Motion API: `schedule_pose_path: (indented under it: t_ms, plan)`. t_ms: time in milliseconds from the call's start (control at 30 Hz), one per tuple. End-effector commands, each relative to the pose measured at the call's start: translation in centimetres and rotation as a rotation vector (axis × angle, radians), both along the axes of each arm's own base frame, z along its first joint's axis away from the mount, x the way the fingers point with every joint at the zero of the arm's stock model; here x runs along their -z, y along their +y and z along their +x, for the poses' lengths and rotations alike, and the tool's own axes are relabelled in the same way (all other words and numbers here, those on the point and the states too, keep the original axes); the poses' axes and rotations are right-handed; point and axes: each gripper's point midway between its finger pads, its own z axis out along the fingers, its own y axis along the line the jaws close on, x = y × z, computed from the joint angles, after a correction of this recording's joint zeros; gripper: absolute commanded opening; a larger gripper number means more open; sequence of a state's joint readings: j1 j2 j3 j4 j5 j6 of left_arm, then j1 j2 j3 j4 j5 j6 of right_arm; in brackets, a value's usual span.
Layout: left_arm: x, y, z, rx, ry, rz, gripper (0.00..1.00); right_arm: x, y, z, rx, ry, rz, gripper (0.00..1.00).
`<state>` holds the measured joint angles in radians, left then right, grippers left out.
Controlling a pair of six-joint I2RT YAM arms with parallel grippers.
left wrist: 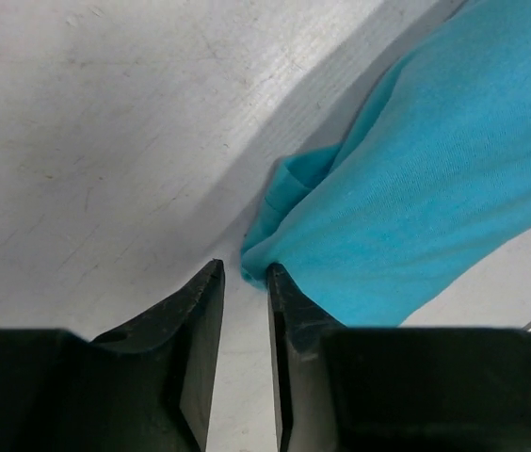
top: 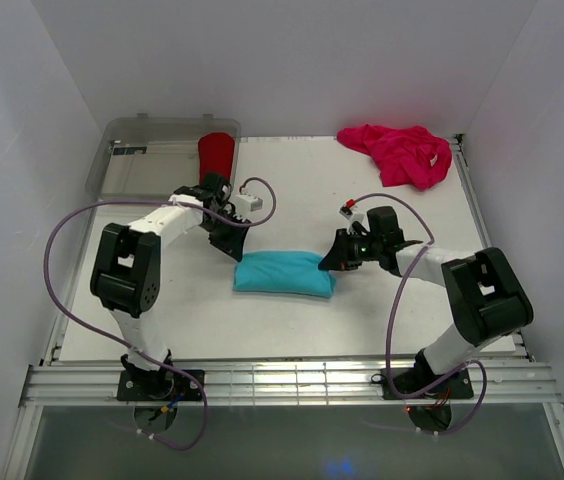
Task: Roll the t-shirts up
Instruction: Pick up the T-shirt from the center of the board.
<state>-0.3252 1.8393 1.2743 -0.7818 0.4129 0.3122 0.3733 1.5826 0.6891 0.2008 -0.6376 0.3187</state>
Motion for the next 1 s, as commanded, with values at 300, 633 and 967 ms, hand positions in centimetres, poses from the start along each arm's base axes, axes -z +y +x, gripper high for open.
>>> schedule_pose_path:
  t_ms: [300,633,967]
  plan:
    - [-16.8,-3.8,2.0,0.289,-0.563,-0.184,0.51,1.5,-0.3,1.7,0.063,0.048,-0.01,0.08]
    - [-37.3,-7.3,7.2,0.468,-1.247,-0.168,0.98,0.2,-0.1,3.1,0.1,0.029,-0.01,0.08]
    - [-13.9,-12.0,-3.1,0.674,-0.866,0.123,0.98,0.0,0.5,3.1,0.094,0.059,0.025,0.08]
